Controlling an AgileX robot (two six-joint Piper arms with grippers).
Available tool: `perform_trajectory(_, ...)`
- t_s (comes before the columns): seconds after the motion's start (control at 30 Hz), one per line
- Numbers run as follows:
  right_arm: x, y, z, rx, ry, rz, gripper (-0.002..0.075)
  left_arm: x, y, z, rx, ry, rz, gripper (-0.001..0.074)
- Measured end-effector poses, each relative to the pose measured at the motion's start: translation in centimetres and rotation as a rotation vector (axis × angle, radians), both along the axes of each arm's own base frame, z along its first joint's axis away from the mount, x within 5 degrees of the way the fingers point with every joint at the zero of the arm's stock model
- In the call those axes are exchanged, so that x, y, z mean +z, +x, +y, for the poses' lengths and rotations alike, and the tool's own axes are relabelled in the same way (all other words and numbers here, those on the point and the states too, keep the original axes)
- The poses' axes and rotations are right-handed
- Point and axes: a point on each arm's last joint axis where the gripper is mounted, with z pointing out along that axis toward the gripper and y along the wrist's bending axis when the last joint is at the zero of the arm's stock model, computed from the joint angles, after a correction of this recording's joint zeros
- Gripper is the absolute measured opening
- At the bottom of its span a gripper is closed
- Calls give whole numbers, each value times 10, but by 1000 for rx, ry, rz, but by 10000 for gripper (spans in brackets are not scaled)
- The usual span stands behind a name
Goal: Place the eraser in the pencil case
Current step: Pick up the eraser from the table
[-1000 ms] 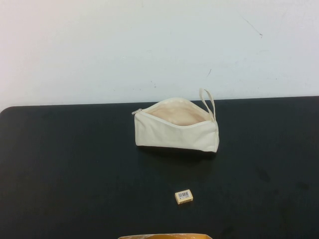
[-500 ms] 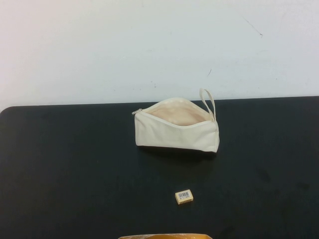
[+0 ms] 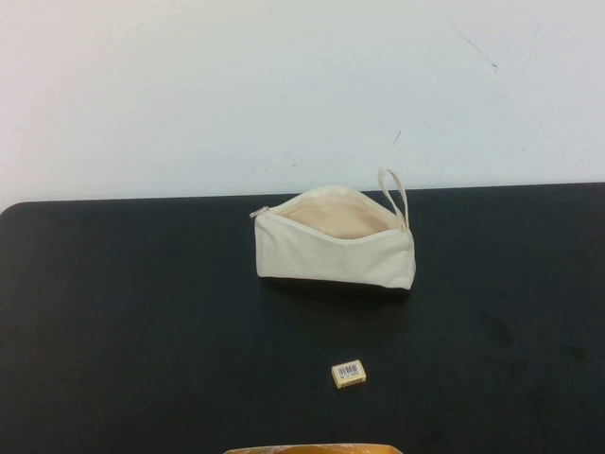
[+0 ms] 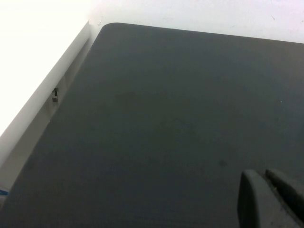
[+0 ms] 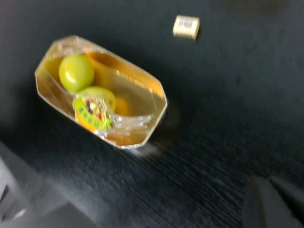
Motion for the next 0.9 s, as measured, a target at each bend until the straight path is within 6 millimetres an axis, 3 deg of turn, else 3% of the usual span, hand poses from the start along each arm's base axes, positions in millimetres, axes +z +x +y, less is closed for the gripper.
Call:
perform_trajectory(0.1,-2,31,0,39,-30,95,-1,0,0,0,0,0,0,-1)
perform_trajectory(0.2,-8,59,13,86,-94,173,-1,0,0,0,0,0,0,-1)
perform_trajectory(0.43,-37,103,81,196,-345,250,-1,0,0,0,0,0,0,-1)
perform_trajectory(0.77,-84,144,169,267,-421,290,3,0,0,0,0,0,0,-1)
perform_trajectory(0.9,-105,158,196,275,-429,317,116,0,0,0,0,0,0,-1)
